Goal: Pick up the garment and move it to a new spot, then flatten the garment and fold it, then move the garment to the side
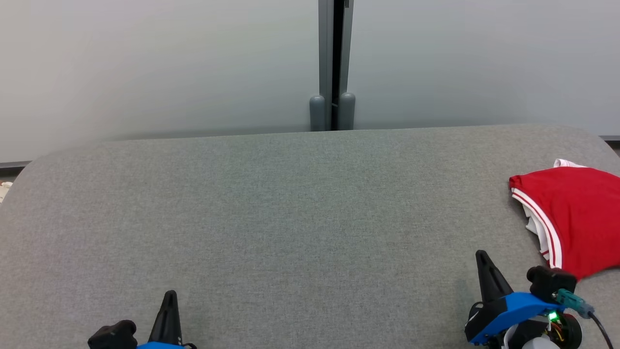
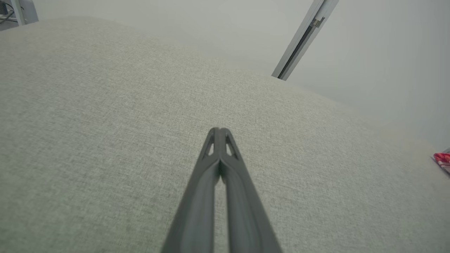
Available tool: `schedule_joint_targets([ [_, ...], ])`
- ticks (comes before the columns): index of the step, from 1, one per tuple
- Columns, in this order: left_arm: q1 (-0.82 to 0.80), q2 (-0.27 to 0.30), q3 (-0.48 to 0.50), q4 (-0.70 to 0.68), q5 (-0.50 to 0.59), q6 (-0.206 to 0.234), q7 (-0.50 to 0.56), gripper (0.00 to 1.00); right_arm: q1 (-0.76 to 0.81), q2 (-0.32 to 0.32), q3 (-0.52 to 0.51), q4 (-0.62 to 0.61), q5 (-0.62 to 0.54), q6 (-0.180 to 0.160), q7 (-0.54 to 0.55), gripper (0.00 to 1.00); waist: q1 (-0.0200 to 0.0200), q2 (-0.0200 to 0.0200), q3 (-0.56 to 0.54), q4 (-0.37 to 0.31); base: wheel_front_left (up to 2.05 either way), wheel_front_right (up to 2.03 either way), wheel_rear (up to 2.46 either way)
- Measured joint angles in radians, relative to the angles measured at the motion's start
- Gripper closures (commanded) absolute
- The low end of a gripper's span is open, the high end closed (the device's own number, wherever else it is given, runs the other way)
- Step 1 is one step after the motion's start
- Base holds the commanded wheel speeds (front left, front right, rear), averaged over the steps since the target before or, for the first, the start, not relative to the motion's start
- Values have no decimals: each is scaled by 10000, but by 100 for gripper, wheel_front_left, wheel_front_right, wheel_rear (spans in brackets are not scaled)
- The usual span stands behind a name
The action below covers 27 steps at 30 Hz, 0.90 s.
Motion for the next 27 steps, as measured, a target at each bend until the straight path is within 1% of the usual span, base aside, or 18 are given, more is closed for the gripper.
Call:
schedule_joint_targets([
  [11,-77,-2,230,-389,-1802,-10,451,100,151,0,-35,-640,2027,0,401,100,0,0,8,57,0,0,0],
  [27,-283,-2,520,-828,-4040,-67,1068,100,345,-2,-186,-1360,4518,0,1009,100,0,0,17,138,0,0,0],
])
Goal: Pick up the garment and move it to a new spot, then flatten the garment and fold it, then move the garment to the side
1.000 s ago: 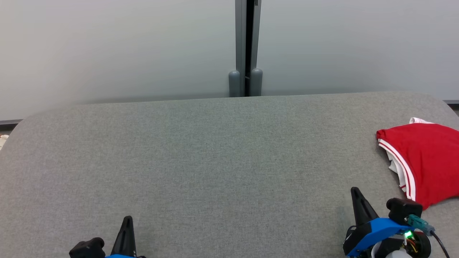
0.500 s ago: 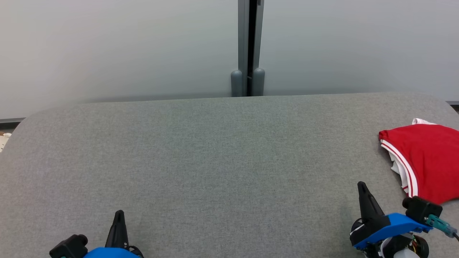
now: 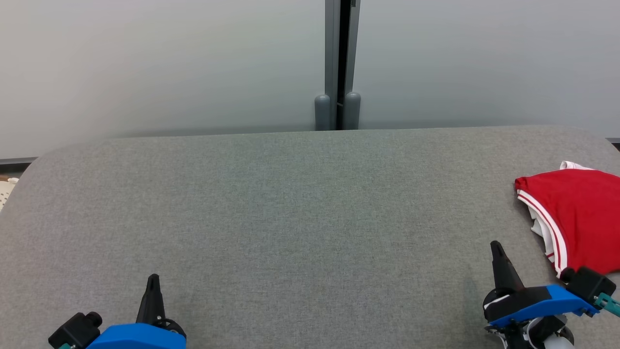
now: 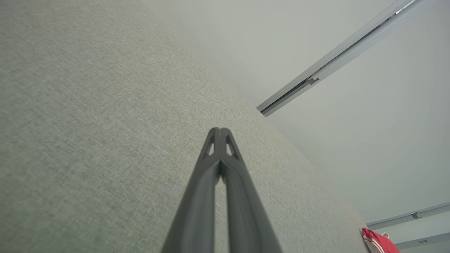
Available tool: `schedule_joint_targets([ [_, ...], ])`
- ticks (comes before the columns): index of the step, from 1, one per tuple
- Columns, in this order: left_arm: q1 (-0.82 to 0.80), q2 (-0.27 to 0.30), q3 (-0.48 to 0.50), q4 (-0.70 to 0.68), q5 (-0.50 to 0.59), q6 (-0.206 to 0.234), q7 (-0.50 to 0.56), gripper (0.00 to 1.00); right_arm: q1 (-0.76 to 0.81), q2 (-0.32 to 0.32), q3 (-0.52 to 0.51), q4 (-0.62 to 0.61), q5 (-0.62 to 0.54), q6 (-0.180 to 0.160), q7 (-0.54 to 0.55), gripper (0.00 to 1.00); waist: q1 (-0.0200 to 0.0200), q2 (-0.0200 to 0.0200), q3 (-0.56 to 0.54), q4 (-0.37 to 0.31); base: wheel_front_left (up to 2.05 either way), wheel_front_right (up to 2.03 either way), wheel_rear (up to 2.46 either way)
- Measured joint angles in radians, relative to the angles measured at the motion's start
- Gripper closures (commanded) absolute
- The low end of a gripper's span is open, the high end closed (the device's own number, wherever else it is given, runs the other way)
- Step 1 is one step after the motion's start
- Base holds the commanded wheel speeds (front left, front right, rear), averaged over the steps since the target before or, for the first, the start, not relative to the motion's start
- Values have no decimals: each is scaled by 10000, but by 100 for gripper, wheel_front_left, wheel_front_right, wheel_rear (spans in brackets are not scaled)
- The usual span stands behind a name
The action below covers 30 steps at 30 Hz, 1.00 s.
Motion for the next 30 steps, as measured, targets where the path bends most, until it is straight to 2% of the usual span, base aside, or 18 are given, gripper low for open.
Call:
schedule_joint_targets([
  [30,-360,0,403,-688,-3411,-36,947,100,224,-8,-226,-1074,3785,-2,957,100,0,0,18,159,0,0,0],
])
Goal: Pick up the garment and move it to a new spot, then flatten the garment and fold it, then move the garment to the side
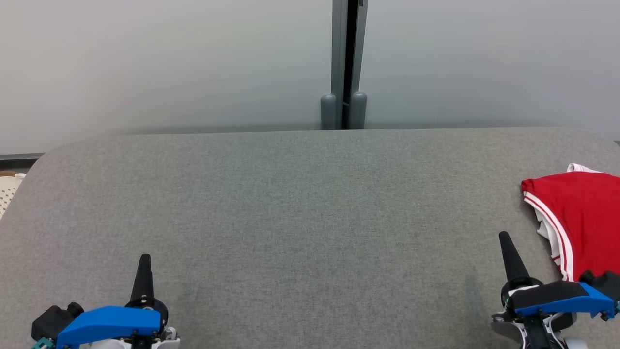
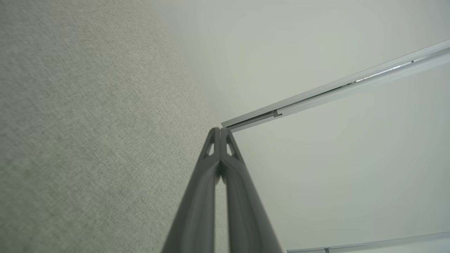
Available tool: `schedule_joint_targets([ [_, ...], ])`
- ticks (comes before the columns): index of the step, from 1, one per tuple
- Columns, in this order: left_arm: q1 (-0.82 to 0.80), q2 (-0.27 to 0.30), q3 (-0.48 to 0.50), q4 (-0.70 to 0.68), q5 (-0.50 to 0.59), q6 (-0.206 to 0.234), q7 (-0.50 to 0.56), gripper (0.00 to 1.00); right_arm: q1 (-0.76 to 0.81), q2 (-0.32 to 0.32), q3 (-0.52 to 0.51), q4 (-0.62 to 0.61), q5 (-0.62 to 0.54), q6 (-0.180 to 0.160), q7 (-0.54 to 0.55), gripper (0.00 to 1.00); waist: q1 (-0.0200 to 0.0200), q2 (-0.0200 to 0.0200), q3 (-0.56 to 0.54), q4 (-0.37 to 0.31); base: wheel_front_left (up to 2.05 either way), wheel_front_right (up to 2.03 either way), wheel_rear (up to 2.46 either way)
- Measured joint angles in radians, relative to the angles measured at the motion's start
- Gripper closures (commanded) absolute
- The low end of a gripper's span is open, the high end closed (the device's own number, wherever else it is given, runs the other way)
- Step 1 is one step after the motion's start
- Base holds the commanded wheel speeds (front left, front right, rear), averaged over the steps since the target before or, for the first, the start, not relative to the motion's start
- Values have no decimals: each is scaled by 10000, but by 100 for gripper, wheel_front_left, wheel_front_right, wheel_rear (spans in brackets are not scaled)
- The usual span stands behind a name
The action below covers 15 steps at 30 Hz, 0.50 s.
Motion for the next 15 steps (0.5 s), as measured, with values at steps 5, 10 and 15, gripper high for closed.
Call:
schedule_joint_targets([
  [5,-33,0,48,-94,-472,-4,105,100,18,-2,-38,-157,522,0,119,100,0,0,3,26,0,0,0],
  [10,-51,2,113,-173,-917,-50,251,100,101,-4,-71,-278,1014,0,251,100,1,0,6,51,0,0,0],
  [15,-91,2,188,-259,-1325,-52,368,100,116,-4,-94,-435,1471,0,355,100,0,0,9,77,0,0,0],
])
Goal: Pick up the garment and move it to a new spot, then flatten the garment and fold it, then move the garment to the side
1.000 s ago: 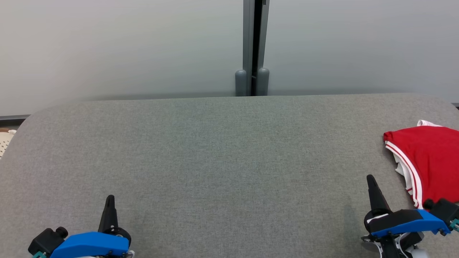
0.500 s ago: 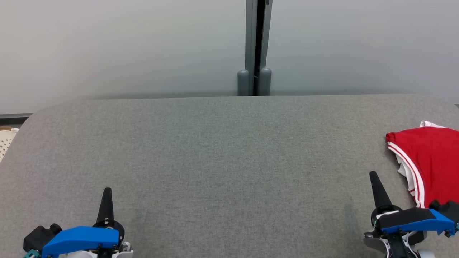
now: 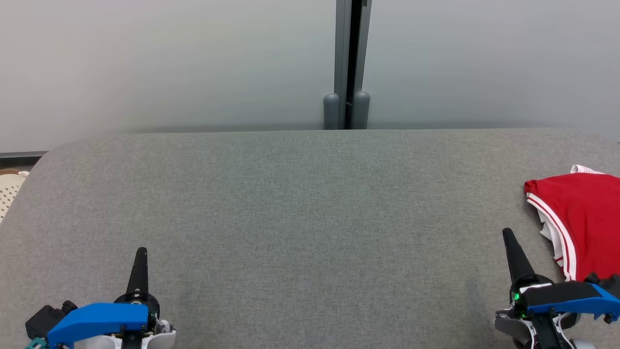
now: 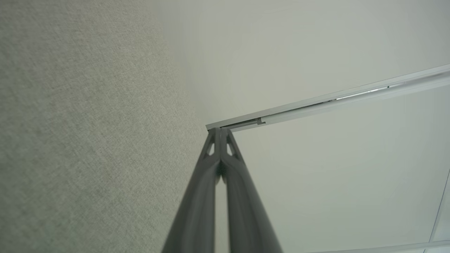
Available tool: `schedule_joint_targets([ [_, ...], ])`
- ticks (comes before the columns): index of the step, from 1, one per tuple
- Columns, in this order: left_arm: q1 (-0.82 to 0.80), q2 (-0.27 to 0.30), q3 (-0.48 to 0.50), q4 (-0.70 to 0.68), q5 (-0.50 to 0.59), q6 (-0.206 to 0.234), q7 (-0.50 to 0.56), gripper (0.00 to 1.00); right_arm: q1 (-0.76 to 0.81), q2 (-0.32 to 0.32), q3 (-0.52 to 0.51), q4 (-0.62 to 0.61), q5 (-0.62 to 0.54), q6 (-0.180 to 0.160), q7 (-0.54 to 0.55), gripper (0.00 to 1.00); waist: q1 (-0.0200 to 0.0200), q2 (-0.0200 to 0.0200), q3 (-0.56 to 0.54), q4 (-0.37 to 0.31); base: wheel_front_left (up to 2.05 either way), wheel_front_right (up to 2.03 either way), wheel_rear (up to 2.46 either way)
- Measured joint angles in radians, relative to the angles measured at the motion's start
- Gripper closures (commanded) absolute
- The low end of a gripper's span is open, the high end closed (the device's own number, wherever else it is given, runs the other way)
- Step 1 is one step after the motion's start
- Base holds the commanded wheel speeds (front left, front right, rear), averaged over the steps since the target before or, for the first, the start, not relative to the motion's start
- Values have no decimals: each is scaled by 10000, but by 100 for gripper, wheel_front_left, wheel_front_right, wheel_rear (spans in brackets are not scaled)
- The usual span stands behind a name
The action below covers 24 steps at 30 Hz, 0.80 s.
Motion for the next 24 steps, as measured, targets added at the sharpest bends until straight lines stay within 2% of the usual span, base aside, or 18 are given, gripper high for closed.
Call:
schedule_joint_targets([
  [24,-184,0,207,-366,-1812,-25,512,100,128,-10,-127,-571,2027,0,522,100,0,0,14,123,0,0,0],
])
